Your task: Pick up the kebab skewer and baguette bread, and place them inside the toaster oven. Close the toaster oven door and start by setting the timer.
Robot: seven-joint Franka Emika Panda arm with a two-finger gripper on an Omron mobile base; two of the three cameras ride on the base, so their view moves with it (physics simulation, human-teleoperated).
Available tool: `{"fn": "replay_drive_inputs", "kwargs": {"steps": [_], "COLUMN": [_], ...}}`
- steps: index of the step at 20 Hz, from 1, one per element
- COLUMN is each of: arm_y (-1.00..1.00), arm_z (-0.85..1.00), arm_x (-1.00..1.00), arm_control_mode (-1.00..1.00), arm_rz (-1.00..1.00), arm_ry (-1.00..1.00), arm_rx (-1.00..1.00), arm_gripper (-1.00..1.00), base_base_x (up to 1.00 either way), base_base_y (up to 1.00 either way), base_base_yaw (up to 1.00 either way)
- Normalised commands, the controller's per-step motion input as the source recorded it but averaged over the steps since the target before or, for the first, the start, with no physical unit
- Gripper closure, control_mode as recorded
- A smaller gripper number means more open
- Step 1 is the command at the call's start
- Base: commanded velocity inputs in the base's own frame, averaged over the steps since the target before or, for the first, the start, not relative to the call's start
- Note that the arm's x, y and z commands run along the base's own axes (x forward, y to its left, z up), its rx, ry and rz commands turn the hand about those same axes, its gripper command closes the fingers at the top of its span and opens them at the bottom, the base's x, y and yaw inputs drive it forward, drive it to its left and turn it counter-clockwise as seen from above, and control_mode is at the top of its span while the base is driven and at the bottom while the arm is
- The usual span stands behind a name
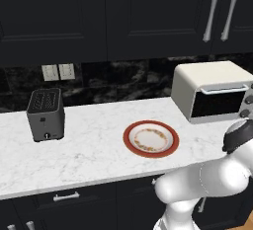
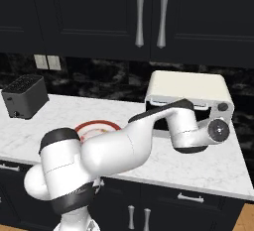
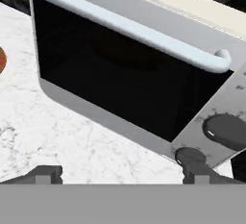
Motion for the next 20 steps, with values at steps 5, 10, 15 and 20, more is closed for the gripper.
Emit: {"fn": "replay_drive_inputs", "kwargs": {"steps": [5, 10, 15, 20], "arm_y": [-0.4, -0.21, -0.35, -0.13], "arm_z": [0.0, 0.0, 0.0, 0.0], "arm_x": [0.07, 0.02, 0.21, 0.31], "arm_control_mode": [-1.0, -1.0, -1.0, -1.0], "arm_rz": [0.35, 0.3, 0.18, 0.12], "arm_ry": [-0.3, -0.37, -0.32, -0.27], "arm_rx": [-0.17, -0.27, -0.21, -0.27], "arm_gripper": [-1.0, -1.0, -1.0, -1.0], "base_base_x": [0.0, 0.0, 0.0, 0.0], "base_base_y": [0.0, 0.0, 0.0, 0.0], "base_base_yaw": [0.0, 0.0, 0.0, 0.0]}}
